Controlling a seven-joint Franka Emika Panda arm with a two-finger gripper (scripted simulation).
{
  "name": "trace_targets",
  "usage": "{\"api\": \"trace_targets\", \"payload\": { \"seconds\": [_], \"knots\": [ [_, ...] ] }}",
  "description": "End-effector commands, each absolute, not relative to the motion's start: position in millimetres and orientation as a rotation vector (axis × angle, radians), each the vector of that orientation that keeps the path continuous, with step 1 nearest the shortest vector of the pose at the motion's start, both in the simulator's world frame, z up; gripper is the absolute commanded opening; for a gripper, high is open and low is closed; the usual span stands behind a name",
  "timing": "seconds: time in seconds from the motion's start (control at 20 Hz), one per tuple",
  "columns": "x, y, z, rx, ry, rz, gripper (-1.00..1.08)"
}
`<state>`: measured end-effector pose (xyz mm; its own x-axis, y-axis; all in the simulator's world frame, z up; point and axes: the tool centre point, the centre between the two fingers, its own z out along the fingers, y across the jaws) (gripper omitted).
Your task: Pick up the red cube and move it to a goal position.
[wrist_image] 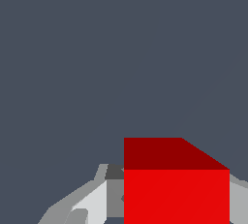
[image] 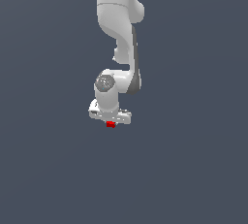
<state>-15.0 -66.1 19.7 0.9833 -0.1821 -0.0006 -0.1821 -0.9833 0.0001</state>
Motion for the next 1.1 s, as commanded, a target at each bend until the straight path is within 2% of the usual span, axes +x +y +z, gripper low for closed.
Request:
{"api": "trace_targets", "payload": {
  "seconds": [0.0,0.5,1.05],
  "knots": [
    [-15,-66,20,3.128,-0.287,0.000,-1.00],
    [-25,-69,28,3.128,-0.287,-0.001,-1.00],
    [-70,-84,66,3.129,-0.287,0.000,-1.00]
  ]
}}
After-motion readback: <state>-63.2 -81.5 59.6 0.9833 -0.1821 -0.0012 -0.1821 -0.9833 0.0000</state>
